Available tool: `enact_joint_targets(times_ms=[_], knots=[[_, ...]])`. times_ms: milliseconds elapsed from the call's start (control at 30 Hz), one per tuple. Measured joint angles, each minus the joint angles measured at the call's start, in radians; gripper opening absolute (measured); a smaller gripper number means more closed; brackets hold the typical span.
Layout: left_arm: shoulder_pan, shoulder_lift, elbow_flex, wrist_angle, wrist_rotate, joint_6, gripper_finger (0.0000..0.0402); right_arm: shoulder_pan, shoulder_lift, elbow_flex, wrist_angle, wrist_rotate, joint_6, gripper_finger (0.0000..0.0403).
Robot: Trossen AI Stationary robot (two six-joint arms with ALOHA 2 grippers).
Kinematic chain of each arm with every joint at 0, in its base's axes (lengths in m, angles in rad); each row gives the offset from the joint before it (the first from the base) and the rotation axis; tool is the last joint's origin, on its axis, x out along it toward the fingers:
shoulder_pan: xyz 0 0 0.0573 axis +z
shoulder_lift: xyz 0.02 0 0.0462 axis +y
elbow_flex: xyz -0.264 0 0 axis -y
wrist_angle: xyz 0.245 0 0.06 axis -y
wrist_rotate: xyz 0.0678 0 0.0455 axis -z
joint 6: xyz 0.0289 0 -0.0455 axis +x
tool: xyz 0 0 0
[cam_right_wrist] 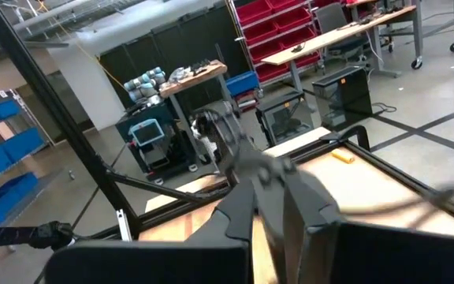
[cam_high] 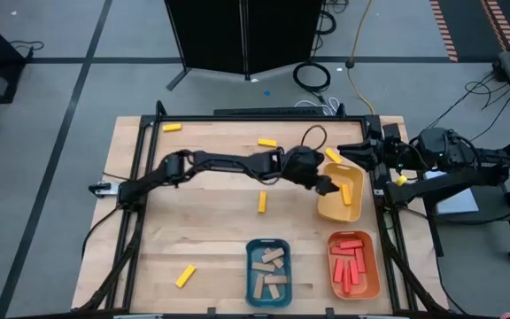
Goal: Sort blocks
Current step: Put the yellow block into the yellow bin
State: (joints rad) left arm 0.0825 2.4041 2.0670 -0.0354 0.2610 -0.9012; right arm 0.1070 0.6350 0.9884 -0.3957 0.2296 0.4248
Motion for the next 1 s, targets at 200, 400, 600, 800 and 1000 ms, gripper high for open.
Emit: enact_joint_targets(times_ms=[200, 400, 600, 800, 1000], knots=[[0.062, -0.179, 0.002, -0.507, -0.107, 0.468, 0.0277, -0.001, 0.000, 0.019, 0.004, 0.004, -0.002, 0.0000], [0.231, -0.252, 0.003, -0.878, -0.160, 1.035, 0.0278, -0.001, 0.005, 0.019, -0.020, 0.007, 0.000, 0.0000], [0.366, -0.188, -0.001, -0.952, -0.095, 1.366, 0.0278, -0.002, 0.042, 0.019, -0.046, 0.059, 0.020, 0.0000], [0.438, -0.154, -0.017, -0.900, -0.034, 1.428, 0.0278, -0.002, 0.101, 0.019, -0.057, 0.135, 0.046, 0.0000], [0.404, -0.131, -0.016, -0.926, -0.081, 1.403, 0.0278, -0.003, 0.156, 0.019, -0.057, 0.139, 0.051, 0.0000]])
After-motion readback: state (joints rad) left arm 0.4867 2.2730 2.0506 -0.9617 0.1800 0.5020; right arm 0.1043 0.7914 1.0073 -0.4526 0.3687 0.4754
